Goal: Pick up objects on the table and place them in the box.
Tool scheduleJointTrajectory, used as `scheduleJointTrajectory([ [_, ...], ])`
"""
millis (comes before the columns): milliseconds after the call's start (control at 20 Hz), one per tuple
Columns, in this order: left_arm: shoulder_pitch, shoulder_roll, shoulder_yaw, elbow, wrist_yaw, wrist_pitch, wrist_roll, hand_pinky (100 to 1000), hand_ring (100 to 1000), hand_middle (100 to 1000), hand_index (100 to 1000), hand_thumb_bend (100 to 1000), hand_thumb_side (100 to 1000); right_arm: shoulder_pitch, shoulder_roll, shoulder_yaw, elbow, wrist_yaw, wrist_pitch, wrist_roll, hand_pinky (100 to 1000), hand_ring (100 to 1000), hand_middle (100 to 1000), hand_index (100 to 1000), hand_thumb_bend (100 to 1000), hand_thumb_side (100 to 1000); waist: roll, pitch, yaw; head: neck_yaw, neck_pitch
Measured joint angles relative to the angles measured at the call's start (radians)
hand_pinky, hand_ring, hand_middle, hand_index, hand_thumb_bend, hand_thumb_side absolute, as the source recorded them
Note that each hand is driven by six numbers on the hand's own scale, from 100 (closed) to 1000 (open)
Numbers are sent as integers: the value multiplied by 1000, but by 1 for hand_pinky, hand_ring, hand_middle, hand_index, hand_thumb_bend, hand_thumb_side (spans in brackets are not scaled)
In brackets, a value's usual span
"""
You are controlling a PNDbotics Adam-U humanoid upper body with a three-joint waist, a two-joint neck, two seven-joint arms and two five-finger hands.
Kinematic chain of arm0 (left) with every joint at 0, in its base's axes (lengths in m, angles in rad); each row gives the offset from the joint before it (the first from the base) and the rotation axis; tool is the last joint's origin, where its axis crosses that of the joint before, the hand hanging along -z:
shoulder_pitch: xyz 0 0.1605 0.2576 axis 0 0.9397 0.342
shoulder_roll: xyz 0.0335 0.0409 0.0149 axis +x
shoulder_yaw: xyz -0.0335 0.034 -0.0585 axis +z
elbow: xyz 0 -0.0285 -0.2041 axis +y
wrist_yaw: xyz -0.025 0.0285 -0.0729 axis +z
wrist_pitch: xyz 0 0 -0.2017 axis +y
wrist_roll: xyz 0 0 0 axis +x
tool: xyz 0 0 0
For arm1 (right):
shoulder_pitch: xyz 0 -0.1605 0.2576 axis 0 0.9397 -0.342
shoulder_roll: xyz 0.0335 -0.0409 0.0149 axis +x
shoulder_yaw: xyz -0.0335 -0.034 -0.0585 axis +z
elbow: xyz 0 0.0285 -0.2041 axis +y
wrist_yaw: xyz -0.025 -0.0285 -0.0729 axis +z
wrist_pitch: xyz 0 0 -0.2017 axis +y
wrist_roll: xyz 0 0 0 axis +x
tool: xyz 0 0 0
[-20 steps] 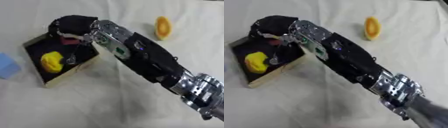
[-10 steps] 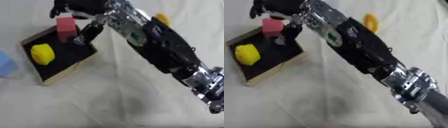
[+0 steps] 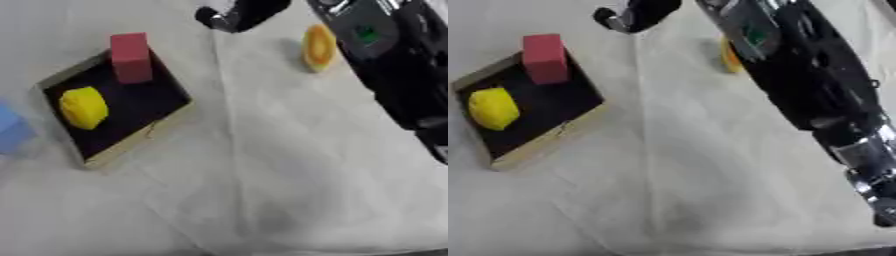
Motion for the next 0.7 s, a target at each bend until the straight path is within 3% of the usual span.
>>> scheduleJointTrajectory([
  [400,0,-1,0,0,-4,5,5,708,668,623,766,100,355,170,-183,-85,38,-82,59,-56,899,923,755,874,323,272,9,1,12,1,-12],
  [700,-3,-1,0,0,-4,9,3,707,668,622,766,100,364,211,-245,-115,48,-148,65,-61,902,932,762,877,326,312,12,1,15,-1,-24],
])
